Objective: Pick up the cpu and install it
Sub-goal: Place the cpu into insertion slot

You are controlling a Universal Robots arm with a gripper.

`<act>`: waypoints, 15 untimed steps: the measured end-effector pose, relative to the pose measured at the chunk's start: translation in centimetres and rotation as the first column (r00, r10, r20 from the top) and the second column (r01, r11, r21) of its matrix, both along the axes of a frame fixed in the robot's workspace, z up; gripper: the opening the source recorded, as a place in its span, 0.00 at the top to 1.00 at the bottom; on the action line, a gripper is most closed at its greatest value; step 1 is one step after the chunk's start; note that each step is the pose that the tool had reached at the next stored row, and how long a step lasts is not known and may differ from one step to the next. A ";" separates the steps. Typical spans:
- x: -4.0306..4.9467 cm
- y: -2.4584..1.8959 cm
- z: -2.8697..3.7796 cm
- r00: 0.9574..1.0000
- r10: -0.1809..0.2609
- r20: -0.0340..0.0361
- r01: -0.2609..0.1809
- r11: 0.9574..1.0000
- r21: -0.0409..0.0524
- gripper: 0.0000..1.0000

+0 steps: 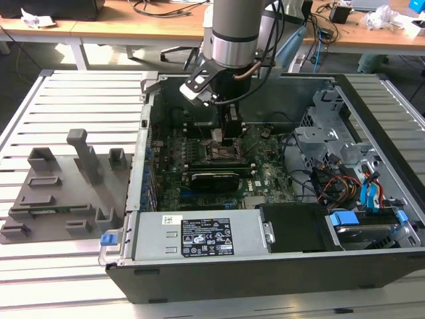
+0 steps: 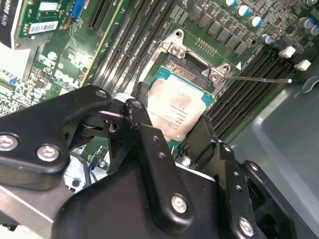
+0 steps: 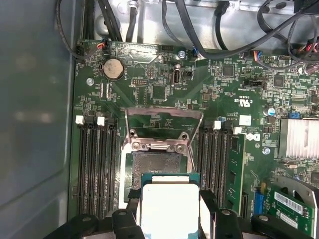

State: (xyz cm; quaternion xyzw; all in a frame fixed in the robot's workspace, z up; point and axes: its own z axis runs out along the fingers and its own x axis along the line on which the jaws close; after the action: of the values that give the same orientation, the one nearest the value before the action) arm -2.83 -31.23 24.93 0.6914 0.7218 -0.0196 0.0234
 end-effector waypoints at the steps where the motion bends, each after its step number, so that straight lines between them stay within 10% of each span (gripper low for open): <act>1: 0.02 0.08 -0.11 1.000 -0.001 0.000 0.001 1.000 -0.001 0.45; 9: 0.24 0.42 -0.77 1.000 -0.019 0.000 0.019 0.999 -0.027 0.45; 15: 0.50 0.48 -1.48 0.999 -0.034 0.000 0.034 0.999 -0.027 0.45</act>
State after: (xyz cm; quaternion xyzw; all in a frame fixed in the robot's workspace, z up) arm -2.33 -30.76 23.44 0.7033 0.7096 -0.0301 0.0323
